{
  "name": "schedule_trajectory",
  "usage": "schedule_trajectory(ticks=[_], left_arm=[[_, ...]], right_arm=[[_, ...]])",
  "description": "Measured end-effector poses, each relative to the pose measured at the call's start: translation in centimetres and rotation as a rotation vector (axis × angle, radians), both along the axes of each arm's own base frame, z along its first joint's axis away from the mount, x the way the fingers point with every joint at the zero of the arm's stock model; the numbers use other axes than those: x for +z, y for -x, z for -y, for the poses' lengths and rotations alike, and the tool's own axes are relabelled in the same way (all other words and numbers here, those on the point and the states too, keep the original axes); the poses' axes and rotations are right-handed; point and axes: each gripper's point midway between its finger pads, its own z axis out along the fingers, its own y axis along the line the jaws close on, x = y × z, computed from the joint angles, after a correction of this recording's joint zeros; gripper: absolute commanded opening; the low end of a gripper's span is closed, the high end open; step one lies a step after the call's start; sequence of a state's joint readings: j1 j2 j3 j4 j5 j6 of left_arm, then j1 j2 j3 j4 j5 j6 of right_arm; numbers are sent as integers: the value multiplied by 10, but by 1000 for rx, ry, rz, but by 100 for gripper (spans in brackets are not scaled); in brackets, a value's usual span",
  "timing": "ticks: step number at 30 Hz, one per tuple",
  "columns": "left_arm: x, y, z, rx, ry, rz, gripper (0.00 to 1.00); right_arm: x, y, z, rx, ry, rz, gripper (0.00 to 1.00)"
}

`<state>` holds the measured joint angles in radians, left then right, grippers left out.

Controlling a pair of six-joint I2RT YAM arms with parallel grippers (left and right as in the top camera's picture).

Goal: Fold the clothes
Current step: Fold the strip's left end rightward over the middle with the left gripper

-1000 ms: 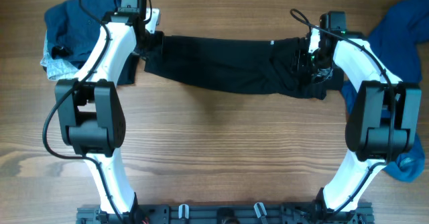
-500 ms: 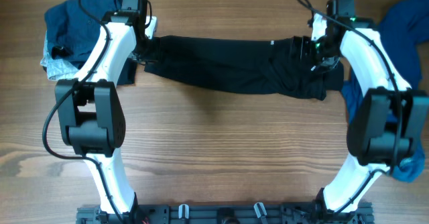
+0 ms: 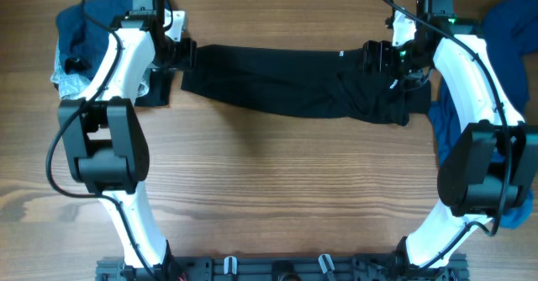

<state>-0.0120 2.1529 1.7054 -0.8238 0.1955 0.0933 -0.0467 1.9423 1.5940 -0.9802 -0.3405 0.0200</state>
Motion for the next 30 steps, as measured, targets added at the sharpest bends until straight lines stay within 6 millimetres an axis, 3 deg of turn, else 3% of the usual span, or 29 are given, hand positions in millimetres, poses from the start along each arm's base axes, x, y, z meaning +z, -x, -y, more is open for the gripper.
schedule_trajectory(ticks=[4, 7, 10, 12, 13, 16, 17, 26, 30], left_arm=[[-32, 1, 17, -27, 89, -53, 68], [-38, -1, 25, -41, 139, -53, 66], [-40, -1, 28, -47, 159, -56, 63], [-41, -2, 28, -46, 159, -58, 54], [-41, -2, 28, -46, 159, -60, 41], [-45, -5, 26, -52, 153, -56, 7], [-46, -5, 26, -54, 152, -54, 4], [-49, 3, 21, -47, 169, -95, 4], [-48, 18, 2, 3, 200, -160, 4]], right_arm=[[11, 4, -3, 19, -14, 17, 100], [44, 5, -4, 27, -10, 102, 100], [89, 11, -4, 30, -2, 218, 100], [106, 15, -4, 31, 1, 259, 99], [112, 17, -4, 31, 2, 274, 99], [112, 20, -4, 30, 2, 267, 99], [112, 20, -4, 30, 3, 265, 99], [112, 20, -4, 29, 4, 265, 100], [112, 20, -4, 29, 4, 265, 99]])
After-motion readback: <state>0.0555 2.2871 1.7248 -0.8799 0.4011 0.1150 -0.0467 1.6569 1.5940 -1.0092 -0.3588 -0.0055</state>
